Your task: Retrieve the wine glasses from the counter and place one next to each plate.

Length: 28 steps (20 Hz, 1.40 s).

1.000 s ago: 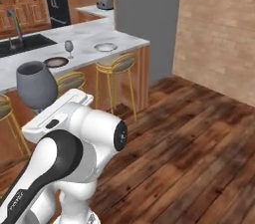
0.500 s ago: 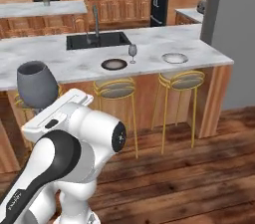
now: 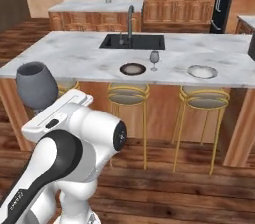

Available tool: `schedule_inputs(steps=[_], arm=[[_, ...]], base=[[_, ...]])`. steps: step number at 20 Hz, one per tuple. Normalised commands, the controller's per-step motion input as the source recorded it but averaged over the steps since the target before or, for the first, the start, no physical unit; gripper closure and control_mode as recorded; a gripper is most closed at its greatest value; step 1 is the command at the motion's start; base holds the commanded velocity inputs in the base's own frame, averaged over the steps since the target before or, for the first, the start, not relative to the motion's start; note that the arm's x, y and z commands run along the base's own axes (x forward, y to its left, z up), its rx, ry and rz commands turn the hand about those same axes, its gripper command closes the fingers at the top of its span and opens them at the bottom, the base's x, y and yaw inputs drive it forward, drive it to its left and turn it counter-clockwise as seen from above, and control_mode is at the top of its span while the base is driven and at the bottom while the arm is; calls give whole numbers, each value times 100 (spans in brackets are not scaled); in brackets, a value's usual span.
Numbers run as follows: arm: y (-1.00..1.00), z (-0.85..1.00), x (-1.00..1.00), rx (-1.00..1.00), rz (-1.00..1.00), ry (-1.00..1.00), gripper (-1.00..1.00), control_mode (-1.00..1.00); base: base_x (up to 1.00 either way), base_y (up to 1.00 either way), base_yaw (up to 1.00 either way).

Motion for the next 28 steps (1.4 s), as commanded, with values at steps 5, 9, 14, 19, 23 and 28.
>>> schedule_inputs(steps=[5, 9, 14, 19, 23, 28], arm=[[0, 0, 0, 0, 0, 0, 100, 100], [0, 0, 0, 0, 0, 0, 100, 100], [0, 0, 0, 0, 0, 0, 100, 100], [0, 0, 0, 0, 0, 0, 100, 100], [0, 0, 0, 0, 0, 0, 100, 100], [0, 0, 0, 0, 0, 0, 100, 100]], base=[[0, -100, 36], [0, -100, 35], [0, -100, 33], [10, -100, 37], [67, -100, 31], [90, -100, 20]])
